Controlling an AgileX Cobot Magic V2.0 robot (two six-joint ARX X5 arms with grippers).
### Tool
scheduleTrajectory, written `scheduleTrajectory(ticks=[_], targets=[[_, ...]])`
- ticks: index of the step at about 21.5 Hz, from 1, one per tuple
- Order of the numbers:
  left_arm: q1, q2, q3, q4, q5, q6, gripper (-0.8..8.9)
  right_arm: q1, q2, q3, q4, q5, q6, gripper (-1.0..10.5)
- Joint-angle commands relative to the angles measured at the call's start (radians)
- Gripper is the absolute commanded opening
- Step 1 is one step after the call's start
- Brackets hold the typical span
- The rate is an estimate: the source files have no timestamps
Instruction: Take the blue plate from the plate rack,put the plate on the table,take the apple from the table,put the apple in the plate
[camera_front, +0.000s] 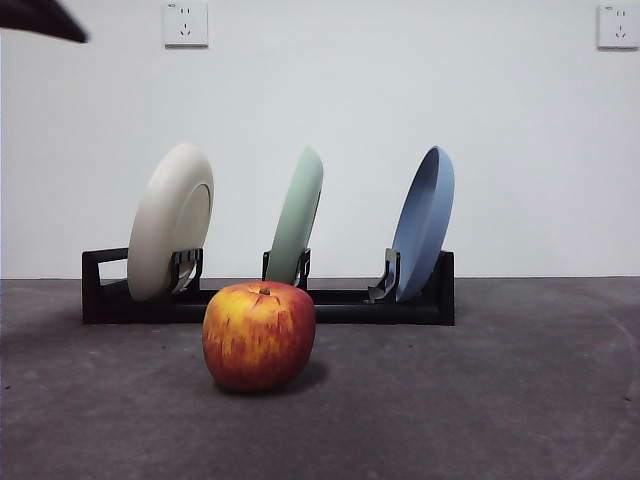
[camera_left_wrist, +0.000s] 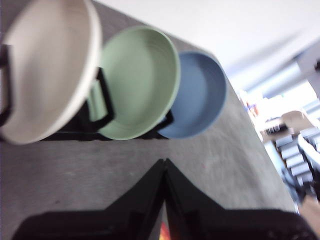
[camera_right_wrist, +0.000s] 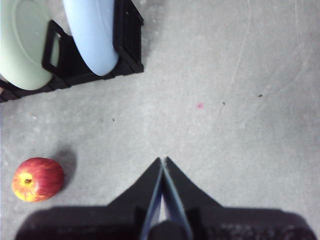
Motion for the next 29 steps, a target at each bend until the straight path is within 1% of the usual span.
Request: scheduleTrajectory(ticks=[1, 2, 5, 8, 10, 12, 14, 17, 20, 21, 22, 23, 25, 27, 29], targets=[[-0.072, 0.131, 0.171, -0.085, -0.003, 0.094, -0.06, 0.000, 0.003, 0.005, -0.007, -0.002, -0.010, 0.0], [-0.105, 0.191, 0.247, -0.117, -0.006, 0.114, -0.06, 0.000, 0.003, 0.005, -0.008, -0.002, -0.010, 0.0], [-0.200, 0.379, 0.480, -0.204, -0.013, 0.137, -0.06, 0.000, 0.003, 0.005, -0.013, -0.002, -0.010, 0.0], [-0.290, 0.562, 0.714, -0.301, -0.062, 0.162, -0.06, 0.000, 0.003, 0.005, -0.030, -0.002, -0.010, 0.0], [-0.336, 0.678, 0.866, -0.344, -0.069, 0.176, -0.05, 0.000, 0.003, 0.005, -0.052, -0.002, -0.010, 0.0], [-0.377, 0.784, 1.015, -0.386, -0.114, 0.180, -0.05, 0.000, 0.003, 0.005, -0.069, -0.002, -0.010, 0.0], [-0.410, 0.883, 1.157, -0.425, -0.183, 0.179, -0.05, 0.000, 0.003, 0.005, -0.077, -0.002, -0.010, 0.0], [-0.455, 1.007, 1.323, -0.461, -0.209, 0.175, -0.04, 0.000, 0.003, 0.005, -0.093, -0.002, -0.010, 0.0], [-0.500, 1.085, 1.386, -0.464, -0.247, 0.174, 0.03, 0.000, 0.003, 0.005, -0.101, -0.002, -0.010, 0.0], [-0.518, 1.102, 1.385, -0.459, -0.265, 0.172, 0.55, 0.000, 0.003, 0.005, -0.108, -0.002, -0.010, 0.0], [-0.531, 1.115, 1.385, -0.454, -0.272, 0.170, 1.69, 0.000, 0.003, 0.005, -0.114, -0.002, -0.011, 0.0], [-0.546, 1.129, 1.385, -0.452, -0.272, 0.163, 2.55, 0.000, 0.003, 0.005, -0.120, -0.001, -0.011, 0.0], [-0.570, 1.144, 1.385, -0.442, -0.305, 0.162, 2.60, 0.000, 0.002, 0.005, -0.124, -0.001, -0.011, 0.0], [-0.590, 1.159, 1.385, -0.406, -0.338, 0.161, 3.18, 0.000, 0.002, 0.005, -0.132, -0.001, -0.011, 0.0], [-0.602, 1.173, 1.385, -0.367, -0.366, 0.150, 3.17, 0.000, 0.001, 0.005, -0.144, -0.001, -0.023, 0.0]])
